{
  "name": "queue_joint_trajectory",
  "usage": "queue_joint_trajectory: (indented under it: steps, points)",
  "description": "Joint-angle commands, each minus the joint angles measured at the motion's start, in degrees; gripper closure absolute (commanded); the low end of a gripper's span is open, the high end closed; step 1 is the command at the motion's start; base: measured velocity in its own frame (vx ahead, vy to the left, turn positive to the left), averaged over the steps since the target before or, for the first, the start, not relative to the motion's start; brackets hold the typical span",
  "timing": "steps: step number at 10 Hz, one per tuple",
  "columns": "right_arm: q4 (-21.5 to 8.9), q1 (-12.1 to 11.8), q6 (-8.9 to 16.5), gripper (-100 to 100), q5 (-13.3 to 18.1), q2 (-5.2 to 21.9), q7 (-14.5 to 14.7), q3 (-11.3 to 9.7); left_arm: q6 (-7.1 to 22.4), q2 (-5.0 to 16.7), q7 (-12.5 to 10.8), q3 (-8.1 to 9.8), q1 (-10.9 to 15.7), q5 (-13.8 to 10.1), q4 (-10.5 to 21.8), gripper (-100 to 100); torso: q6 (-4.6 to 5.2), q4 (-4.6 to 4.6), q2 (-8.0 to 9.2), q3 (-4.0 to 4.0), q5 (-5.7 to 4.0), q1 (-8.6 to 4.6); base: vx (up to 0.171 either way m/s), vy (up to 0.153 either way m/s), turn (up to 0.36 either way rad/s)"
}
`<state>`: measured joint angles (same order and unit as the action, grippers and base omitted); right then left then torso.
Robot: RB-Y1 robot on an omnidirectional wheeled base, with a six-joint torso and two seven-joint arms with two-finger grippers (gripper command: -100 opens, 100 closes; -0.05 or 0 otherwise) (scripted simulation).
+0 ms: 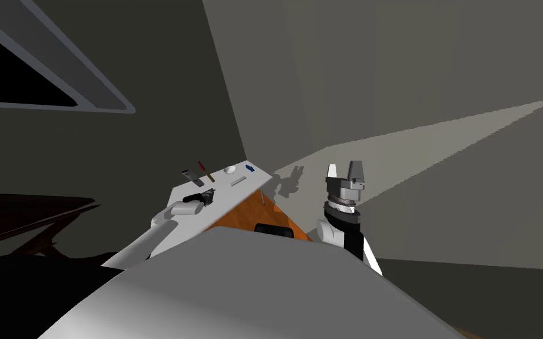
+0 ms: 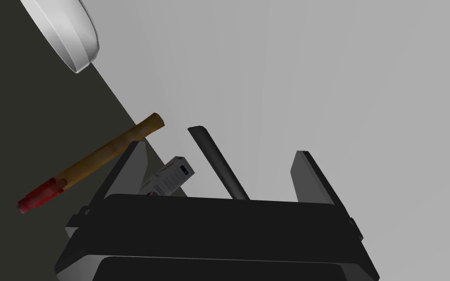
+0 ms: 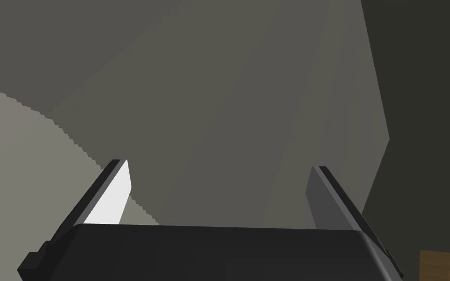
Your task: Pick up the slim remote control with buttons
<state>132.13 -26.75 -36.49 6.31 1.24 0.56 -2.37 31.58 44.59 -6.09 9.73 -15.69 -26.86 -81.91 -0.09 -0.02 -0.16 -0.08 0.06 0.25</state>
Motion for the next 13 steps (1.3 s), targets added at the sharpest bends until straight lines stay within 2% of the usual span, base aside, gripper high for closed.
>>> queue_joint_trajectory:
  steps: [1, 2, 3, 4, 5, 6, 7, 8, 9, 10, 11, 13]
  points:
    - [0.0, 0.0, 0.0, 0, 0.0, 0.0, 0.0, 0.0, 1.6, 0.1, -0.5, 0.52, -0.4, 0.0, -0.3, -100, 0.0, 0.0, 0.0, 0.0, 0.0, 0.0, -0.01, 0.013, -0.026]
    - [0.0, 0.0, 0.0, 0, 0.0, 0.0, 0.0, 0.0, 3.9, 1.8, -1.5, 1.39, 0.2, -2.4, 2.8, -100, -0.03, 0.0, 0.0, 0.0, 0.0, -0.04, -0.012, 0.011, -0.401]
    - [0.0, 0.0, 0.0, 0, 0.0, 0.0, 0.0, 0.0, 4.8, 1.8, -1.5, 1.39, 0.2, -2.4, 3.5, -100, 0.09, 0.0, -0.02, -0.01, -0.01, -0.03, -0.013, 0.028, -0.213]
    - [0.0, 0.0, 0.0, 0, 0.0, 0.0, 0.0, 0.0, 7.0, 3.5, -2.4, 2.3, 0.7, -4.8, 5.4, -100, -0.03, 0.0, -0.01, 0.0, 0.01, 0.01, -0.012, 0.026, -0.339]
    - [0.0, 0.0, 0.0, 0, 0.0, 0.0, 0.0, 0.0, 8.0, 3.5, -2.4, 2.3, 0.7, -4.9, 7.3, -100, 0.06, 0.0, -0.02, -0.01, 0.0, 0.03, -0.013, 0.03, -0.179]
    - [0.0, 0.0, 0.0, 0, 0.0, 0.0, 0.0, 0.0, 8.0, 3.5, -2.4, 2.3, 0.7, -4.9, 7.3, -100, -0.05, 0.0, 0.0, 0.0, 0.01, 0.03, -0.008, 0.013, 0.029]
    - [0.0, 0.0, 0.0, 0, 0.0, 0.0, 0.0, 0.0, 10.7, 5.0, -3.4, 3.23, 1.2, -7.3, 9.3, -100, -0.05, 0.0, -0.02, -0.01, 0.01, -0.02, -0.006, 0.009, -0.279]
    - [0.0, 0.0, 0.0, 0, 0.0, 0.0, 0.0, 0.0, 11.0, 5.0, -3.4, 3.23, 1.2, -7.3, 11.0, -100, 0.05, 0.0, -0.05, -0.03, -0.01, -0.03, -0.004, 0.023, -0.255]
    - [0.0, 0.0, 0.0, 0, 0.0, 0.0, 0.0, 0.0, 13.0, 6.4, -4.4, 4.18, 1.7, -9.6, 13.1, -100, -0.01, -0.01, -0.05, -0.03, 0.01, 0.0, -0.003, 0.026, -0.364]
    - [0.0, 0.0, 0.0, 0, 0.0, 0.0, 0.0, 0.0, 13.8, 6.4, -4.4, 4.18, 1.7, -9.8, 14.8, -100, 0.05, -0.01, -0.07, -0.04, 0.0, 0.02, -0.002, 0.032, -0.193]
    - [0.0, 0.0, 0.0, 0, 0.0, 0.0, 0.0, 0.0, 15.6, 7.7, -5.4, 5.15, 2.1, -12.1, 16.2, -100, -0.05, -0.01, -0.06, -0.03, 0.02, 0.04, 0.006, 0.032, -0.34]
    - [0.0, 0.0, 0.0, 0, 0.0, 0.0, 0.0, 0.0, 16.6, 7.7, -5.4, 5.15, 2.1, -12.2, 18.5, -100, -0.03, -0.02, -0.11, -0.06, 0.02, 0.05, 0.005, 0.027, -0.119]
